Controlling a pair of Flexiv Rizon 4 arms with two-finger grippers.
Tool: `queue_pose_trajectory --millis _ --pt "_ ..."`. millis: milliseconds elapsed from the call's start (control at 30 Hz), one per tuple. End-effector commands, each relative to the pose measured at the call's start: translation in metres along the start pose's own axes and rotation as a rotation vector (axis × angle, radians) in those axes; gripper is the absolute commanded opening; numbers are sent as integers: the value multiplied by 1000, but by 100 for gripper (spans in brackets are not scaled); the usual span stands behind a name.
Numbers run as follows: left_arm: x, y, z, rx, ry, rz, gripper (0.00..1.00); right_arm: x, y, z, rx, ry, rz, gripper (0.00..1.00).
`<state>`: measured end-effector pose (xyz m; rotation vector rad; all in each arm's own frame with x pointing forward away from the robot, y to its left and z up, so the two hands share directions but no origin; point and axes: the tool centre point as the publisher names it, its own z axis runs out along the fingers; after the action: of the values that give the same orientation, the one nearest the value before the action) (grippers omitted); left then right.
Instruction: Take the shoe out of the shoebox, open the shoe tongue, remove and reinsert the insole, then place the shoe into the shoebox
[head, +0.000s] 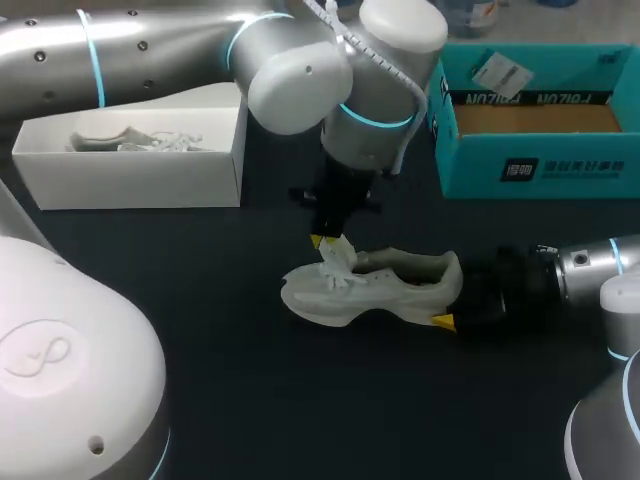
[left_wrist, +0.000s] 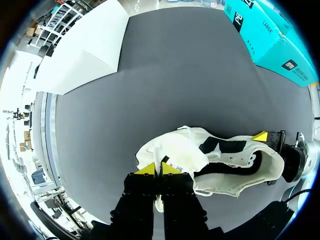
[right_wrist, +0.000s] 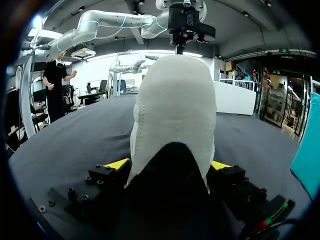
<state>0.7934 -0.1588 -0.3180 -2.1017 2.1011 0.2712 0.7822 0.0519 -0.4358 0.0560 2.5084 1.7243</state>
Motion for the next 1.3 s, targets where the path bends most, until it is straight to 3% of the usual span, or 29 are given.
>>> queue_pose_trajectory --millis 33,100,133,167,333,400,567,1233,1300 --pt "5 -2 8 -25 13 10 0 2 -7 5 4 0 0 0" --pt "8 1 4 -29 8 22 0 2 -7 5 4 0 0 0" --pt "10 2 0 -32 7 36 91 2 -7 5 4 0 0 0" --pt "11 3 -6 -17 15 63 100 2 -7 5 4 0 0 0" --pt "10 7 -38 32 29 285 100 2 -7 5 4 0 0 0" --pt "8 13 -56 87 23 538 100 2 -7 5 4 0 0 0" --pt "-11 41 -80 390 -76 1217 100 2 -7 5 4 0 0 0" --pt "-11 41 -80 390 -76 1217 100 2 -7 5 4 0 0 0" --pt "-5 45 -81 426 -72 1327 100 2 -7 5 4 0 0 0"
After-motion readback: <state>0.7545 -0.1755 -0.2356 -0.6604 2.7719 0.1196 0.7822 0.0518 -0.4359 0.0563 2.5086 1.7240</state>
